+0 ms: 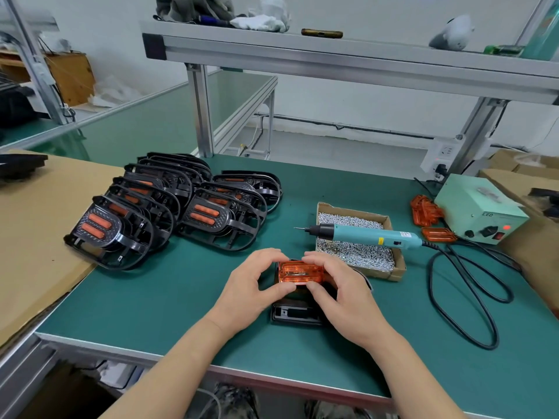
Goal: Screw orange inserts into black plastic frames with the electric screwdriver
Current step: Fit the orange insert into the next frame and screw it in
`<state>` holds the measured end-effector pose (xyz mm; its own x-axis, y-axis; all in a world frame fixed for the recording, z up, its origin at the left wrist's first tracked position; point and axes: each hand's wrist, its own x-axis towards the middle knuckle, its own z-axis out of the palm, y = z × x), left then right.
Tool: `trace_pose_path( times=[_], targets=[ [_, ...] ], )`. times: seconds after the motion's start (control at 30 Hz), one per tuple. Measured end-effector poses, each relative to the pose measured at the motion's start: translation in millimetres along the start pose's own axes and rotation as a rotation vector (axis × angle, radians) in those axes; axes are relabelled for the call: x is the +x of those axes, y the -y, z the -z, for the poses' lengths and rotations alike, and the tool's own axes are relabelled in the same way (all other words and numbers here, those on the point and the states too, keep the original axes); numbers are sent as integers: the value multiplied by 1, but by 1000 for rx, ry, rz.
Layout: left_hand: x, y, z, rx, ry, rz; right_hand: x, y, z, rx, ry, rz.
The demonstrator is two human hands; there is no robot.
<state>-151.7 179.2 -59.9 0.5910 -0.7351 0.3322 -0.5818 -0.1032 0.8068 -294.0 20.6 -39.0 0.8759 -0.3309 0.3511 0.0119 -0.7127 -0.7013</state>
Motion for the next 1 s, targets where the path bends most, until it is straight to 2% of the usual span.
trace_pose_path(
  times=[0.27, 0.37, 0.47, 0.63, 0.73, 1.0],
  targets=[
    [0, 0, 0, -41, -12, 11, 0, 3, 0, 82, -49, -49],
    [-1, 0, -1, -86, -57, 23, 2, 8, -1, 107, -204, -92],
    [-3, 1, -2, -108, -104, 44, 2, 16, -5, 210, -309, -256],
    [-3, 4, -2, -52, -171, 14, 6, 33, -20, 571, -224, -469],
    [-4, 3, -2, -36, -184, -25, 11, 44, -29, 761, -178, -525],
    [-5, 0, -2, 25, -144, -51, 21, 46, -35, 670, -197, -512]
  ],
)
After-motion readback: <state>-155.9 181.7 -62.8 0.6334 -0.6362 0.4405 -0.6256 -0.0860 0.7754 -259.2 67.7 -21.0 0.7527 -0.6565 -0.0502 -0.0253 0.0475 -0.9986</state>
